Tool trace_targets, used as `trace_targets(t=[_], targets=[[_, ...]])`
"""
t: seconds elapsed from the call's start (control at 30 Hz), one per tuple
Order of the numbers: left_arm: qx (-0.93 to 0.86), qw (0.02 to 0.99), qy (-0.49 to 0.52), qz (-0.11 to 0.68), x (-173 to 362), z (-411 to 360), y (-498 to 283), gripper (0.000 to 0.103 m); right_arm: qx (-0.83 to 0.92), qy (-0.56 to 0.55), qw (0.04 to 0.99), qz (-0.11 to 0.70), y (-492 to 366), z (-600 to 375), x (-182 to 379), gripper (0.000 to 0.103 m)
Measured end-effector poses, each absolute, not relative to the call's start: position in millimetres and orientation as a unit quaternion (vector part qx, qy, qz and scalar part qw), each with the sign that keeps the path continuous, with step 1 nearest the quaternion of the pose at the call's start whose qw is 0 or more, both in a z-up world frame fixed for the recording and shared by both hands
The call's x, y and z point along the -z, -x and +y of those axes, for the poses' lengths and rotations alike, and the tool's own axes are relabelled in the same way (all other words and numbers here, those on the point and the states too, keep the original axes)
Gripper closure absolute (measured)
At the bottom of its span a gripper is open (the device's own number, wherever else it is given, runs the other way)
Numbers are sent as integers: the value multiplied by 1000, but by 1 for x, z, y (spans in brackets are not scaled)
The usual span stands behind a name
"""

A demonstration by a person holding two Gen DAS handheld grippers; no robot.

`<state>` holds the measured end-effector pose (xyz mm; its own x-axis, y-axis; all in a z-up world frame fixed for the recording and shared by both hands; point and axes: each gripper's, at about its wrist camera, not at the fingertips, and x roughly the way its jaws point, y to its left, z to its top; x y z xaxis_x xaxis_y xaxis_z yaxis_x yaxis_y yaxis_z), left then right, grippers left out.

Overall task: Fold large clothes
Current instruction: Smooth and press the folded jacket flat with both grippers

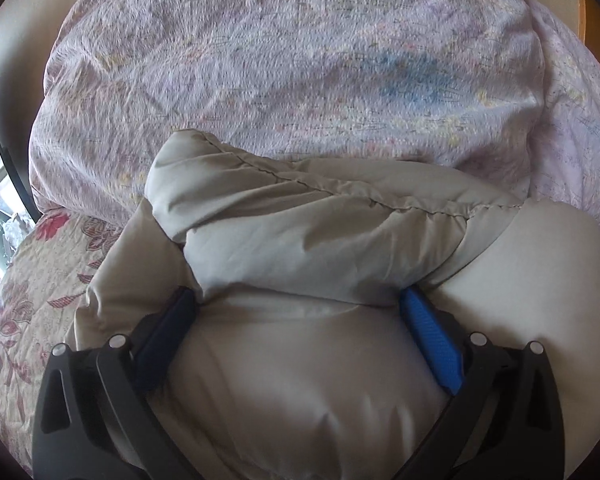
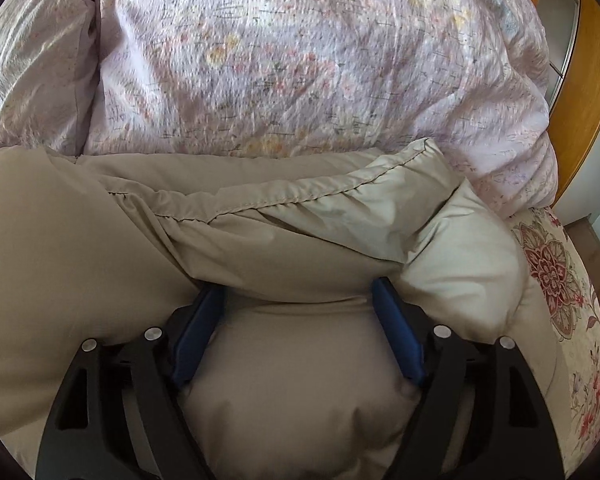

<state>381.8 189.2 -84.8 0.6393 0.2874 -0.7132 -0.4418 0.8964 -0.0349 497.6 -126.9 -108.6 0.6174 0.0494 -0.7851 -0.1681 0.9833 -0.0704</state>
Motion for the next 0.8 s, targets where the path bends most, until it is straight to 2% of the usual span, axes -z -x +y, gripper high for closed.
trace_targets(t=[0.57,0.8], targets=[[-223,890,103,384,99,192,-396,2,-57,60,893,442,-527,-123,128,22],[-227,902,66,361,65,183,-352,2,-60,4,910,410,-506,-162,89,23]])
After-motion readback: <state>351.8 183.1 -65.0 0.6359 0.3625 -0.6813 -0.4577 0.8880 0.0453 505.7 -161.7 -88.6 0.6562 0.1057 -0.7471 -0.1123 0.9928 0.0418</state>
